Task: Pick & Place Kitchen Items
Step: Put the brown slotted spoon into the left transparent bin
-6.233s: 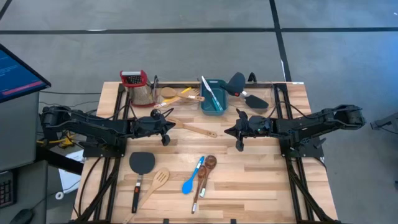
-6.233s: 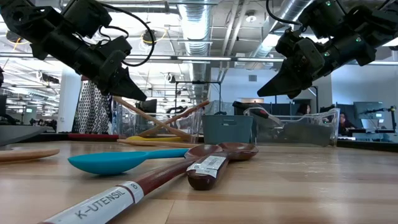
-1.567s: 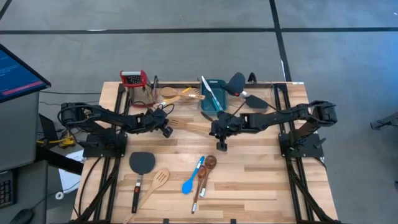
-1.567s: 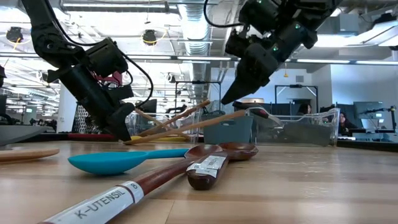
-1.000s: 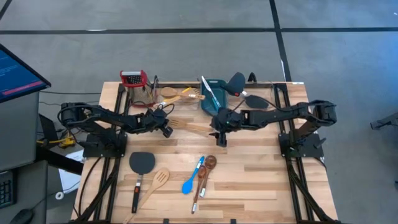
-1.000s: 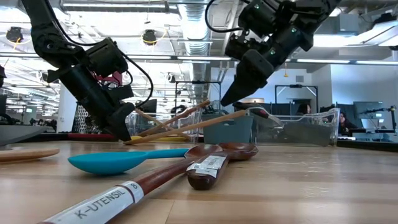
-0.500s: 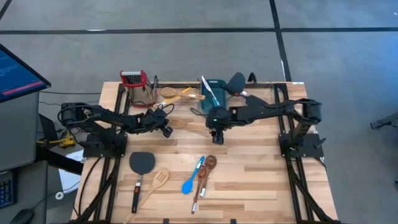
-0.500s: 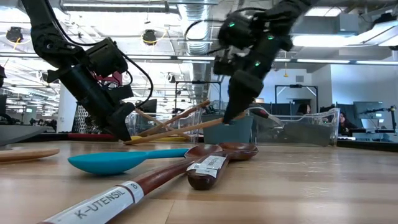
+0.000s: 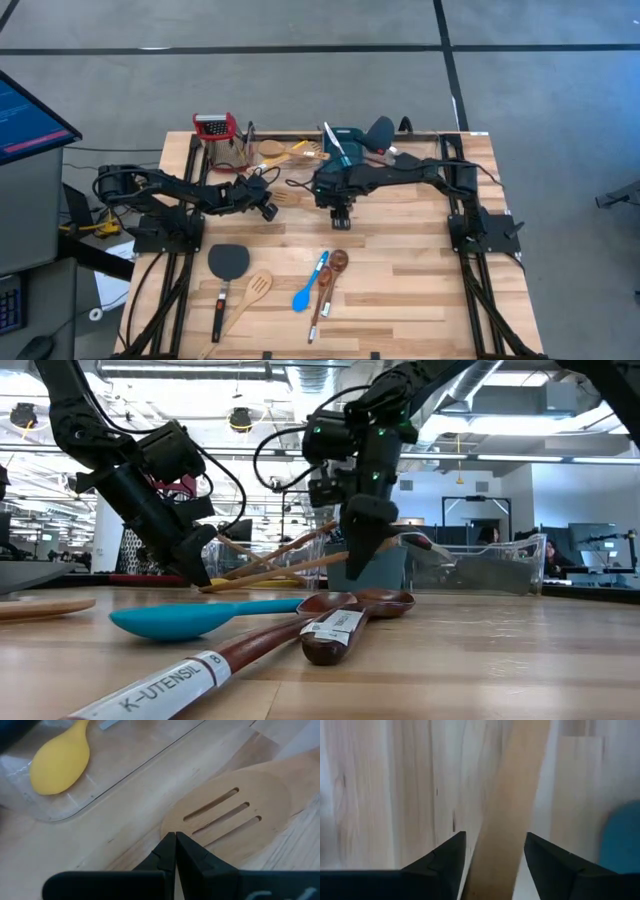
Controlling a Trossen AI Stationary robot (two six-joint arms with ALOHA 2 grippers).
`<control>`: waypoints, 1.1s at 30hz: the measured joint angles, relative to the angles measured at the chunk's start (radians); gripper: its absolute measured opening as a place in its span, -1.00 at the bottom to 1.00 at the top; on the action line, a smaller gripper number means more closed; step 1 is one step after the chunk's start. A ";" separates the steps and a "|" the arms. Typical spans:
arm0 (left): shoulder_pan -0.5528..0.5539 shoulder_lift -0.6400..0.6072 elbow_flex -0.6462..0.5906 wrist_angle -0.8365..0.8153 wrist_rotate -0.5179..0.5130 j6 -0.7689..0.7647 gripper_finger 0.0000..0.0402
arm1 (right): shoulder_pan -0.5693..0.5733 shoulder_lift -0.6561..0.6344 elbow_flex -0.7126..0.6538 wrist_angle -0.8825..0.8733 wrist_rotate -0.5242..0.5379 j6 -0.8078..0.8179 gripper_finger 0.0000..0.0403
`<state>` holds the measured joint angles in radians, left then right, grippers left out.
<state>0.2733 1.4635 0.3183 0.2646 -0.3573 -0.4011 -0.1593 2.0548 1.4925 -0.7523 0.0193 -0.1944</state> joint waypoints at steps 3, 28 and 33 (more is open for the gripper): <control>-0.001 0.000 0.000 0.003 0.000 0.000 -0.99 | 0.000 -0.006 0.000 -0.009 0.000 -0.012 -0.15; -0.002 -0.008 -0.002 0.029 0.006 0.000 -0.99 | -0.015 -0.041 0.000 -0.029 0.018 0.016 -0.58; -0.011 -0.074 -0.006 0.021 0.014 0.029 -0.99 | -0.012 -0.040 0.000 -0.026 -0.016 -0.008 -0.59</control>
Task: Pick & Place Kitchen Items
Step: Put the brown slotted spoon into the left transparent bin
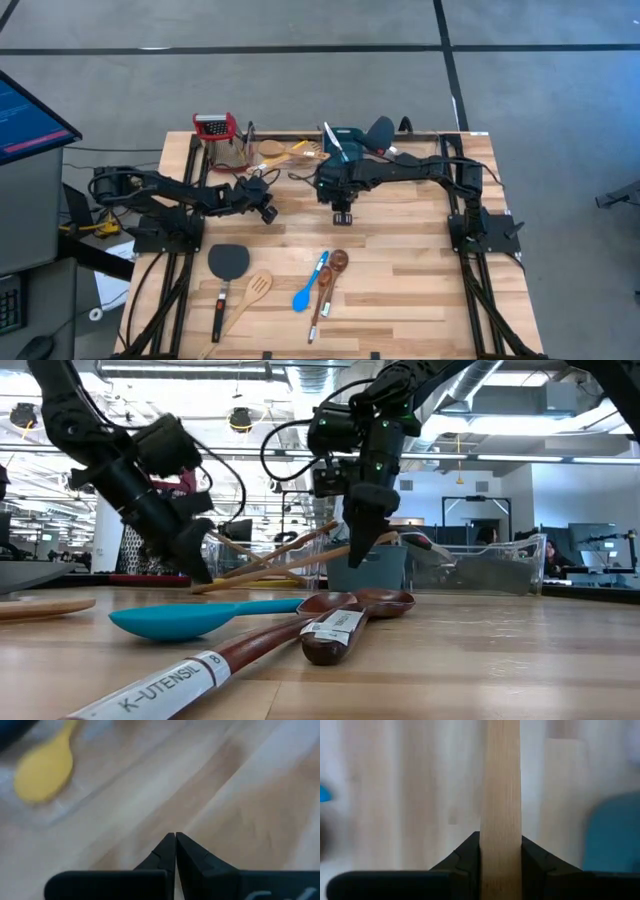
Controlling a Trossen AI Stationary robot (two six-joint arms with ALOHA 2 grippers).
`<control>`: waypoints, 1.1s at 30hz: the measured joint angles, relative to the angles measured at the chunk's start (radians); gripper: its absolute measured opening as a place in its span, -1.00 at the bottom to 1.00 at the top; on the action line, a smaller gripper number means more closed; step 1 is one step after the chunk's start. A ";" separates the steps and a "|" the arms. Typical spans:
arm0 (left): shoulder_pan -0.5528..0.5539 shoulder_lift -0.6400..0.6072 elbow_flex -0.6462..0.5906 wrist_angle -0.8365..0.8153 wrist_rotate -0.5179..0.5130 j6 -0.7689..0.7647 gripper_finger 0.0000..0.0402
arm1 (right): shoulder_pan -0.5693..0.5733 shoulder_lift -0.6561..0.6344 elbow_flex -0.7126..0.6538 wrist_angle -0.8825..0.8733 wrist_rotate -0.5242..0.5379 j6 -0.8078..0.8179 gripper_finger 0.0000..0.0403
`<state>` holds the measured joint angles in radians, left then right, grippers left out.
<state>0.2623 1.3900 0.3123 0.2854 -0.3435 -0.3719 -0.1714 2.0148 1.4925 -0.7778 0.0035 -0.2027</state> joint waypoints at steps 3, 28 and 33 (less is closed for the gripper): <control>-0.015 -0.072 0.002 0.010 -0.007 0.032 -0.99 | 0.005 0.000 0.000 -0.001 -0.007 0.000 -0.59; -0.285 -0.661 0.006 0.024 -0.019 0.399 -0.99 | 0.020 0.002 0.035 -0.035 0.022 0.017 -0.59; -0.285 -0.671 0.006 0.020 -0.077 0.401 -0.99 | 0.041 0.002 0.119 -0.099 0.020 0.000 -0.59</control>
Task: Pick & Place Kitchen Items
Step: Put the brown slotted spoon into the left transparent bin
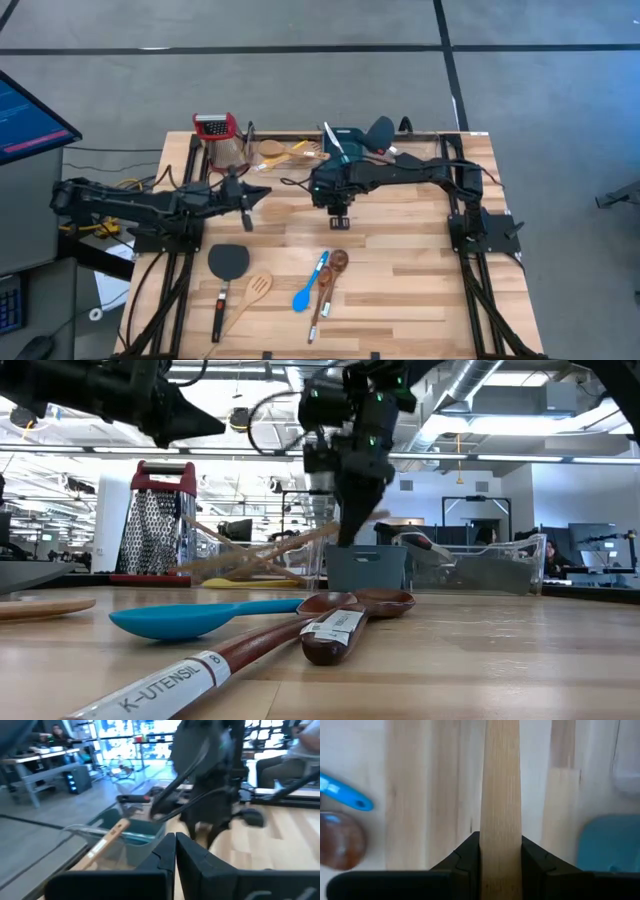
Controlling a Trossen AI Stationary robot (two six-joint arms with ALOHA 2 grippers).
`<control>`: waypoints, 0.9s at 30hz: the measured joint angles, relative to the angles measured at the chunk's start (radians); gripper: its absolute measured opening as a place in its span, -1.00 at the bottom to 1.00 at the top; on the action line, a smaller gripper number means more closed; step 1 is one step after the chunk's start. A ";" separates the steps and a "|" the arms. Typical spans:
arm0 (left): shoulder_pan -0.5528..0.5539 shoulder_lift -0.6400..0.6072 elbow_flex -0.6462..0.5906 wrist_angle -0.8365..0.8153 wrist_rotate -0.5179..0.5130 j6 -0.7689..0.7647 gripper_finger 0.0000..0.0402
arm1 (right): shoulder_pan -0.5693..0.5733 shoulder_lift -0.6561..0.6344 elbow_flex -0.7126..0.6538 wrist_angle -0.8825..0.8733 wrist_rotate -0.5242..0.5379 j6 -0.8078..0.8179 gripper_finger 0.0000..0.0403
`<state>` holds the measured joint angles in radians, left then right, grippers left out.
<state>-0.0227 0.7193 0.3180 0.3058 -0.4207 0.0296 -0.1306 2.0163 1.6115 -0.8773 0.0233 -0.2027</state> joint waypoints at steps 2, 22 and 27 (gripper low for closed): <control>0.000 0.004 0.000 0.000 -0.026 0.000 -0.99 | 0.008 0.000 0.040 -0.044 0.000 -0.012 -0.59; -0.018 -0.067 0.000 -0.062 -0.125 0.000 -0.99 | -0.007 -0.232 0.164 -0.249 0.089 0.074 -0.59; -0.033 -0.088 0.001 -0.060 -0.126 0.000 -0.99 | -0.035 -0.277 0.164 -0.268 0.136 0.091 -0.59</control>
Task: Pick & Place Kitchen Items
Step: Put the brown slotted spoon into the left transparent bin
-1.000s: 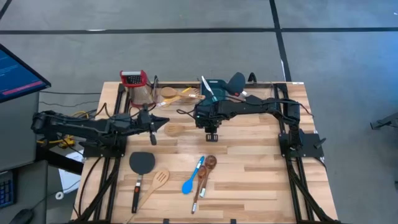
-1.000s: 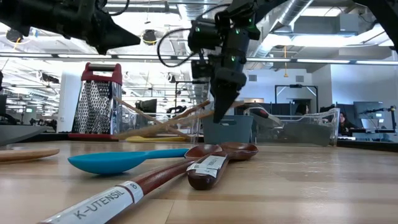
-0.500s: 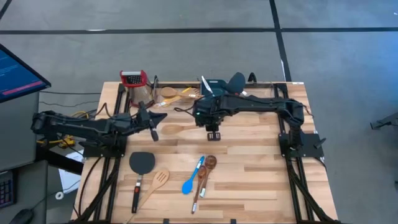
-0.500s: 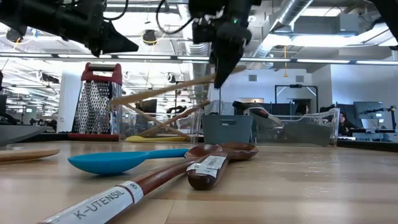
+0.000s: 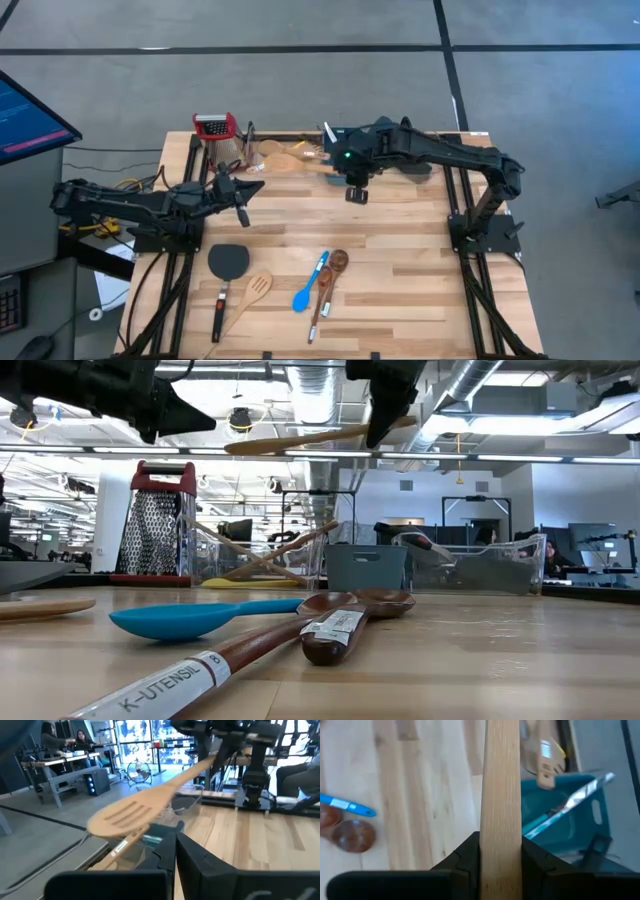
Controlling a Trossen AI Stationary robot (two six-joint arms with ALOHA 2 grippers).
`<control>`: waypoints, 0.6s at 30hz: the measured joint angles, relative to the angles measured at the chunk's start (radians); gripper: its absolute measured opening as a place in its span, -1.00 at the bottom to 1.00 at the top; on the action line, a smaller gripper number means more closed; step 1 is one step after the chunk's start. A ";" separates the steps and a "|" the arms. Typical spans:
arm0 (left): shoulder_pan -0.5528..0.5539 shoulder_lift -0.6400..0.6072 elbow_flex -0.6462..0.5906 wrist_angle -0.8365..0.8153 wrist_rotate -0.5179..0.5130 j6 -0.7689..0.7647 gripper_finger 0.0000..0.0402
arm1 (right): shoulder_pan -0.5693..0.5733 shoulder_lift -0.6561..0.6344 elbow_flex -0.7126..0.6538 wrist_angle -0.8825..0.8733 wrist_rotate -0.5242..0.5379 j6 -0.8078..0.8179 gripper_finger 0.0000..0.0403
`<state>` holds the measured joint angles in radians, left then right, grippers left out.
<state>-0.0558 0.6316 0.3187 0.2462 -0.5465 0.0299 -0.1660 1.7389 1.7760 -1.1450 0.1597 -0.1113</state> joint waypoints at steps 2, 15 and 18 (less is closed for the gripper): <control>-0.005 -0.005 0.000 0.000 0.000 0.000 -0.99 | -0.016 -0.003 0.000 -0.003 0.000 0.009 -0.59; -0.006 -0.005 0.000 0.001 0.000 0.000 -0.99 | -0.108 0.075 0.003 0.046 -0.002 -0.037 -0.59; -0.005 -0.005 0.000 0.002 0.000 0.000 -0.99 | -0.129 0.087 -0.004 0.026 -0.005 -0.049 -0.59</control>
<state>-0.0612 0.6270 0.3187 0.2482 -0.5465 0.0299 -0.2949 1.8263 1.7718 -1.1192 0.1551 -0.1604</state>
